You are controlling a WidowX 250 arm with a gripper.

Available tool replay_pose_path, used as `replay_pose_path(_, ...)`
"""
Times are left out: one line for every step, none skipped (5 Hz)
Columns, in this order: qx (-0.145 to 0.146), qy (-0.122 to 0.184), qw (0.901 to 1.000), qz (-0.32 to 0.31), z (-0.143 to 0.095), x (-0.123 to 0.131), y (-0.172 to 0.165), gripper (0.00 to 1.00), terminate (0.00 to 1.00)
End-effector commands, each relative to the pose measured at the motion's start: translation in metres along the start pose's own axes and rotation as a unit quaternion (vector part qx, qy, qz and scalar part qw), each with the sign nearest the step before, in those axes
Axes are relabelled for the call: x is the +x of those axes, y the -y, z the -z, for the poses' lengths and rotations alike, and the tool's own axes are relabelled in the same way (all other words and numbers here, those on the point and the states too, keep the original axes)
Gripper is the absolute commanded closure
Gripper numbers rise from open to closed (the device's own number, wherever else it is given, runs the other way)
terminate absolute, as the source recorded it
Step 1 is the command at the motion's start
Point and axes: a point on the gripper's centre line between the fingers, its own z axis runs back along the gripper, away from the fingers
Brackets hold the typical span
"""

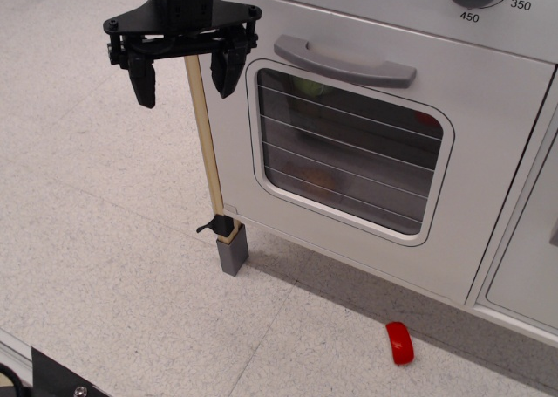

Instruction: Open oven

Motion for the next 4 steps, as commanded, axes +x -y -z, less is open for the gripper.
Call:
replay_pose_path(0.000, 0.000, 1.0000, 0.000, 0.000, 0.000, 0.000, 0.00, 0.00)
replay_pose_path(-0.040, -0.025, 0.9938, -0.101, -0.002, 0.000, 0.025, 0.00, 0.00)
replay_pose_path(-0.104, -0.032, 0.9753, -0.193, -0.006, 0.010, 0.052, 0.00, 0.00)
replay_pose_path(-0.170, -0.049, 0.9529, -0.246, -0.016, 0.020, 0.068, 0.00, 0.00)
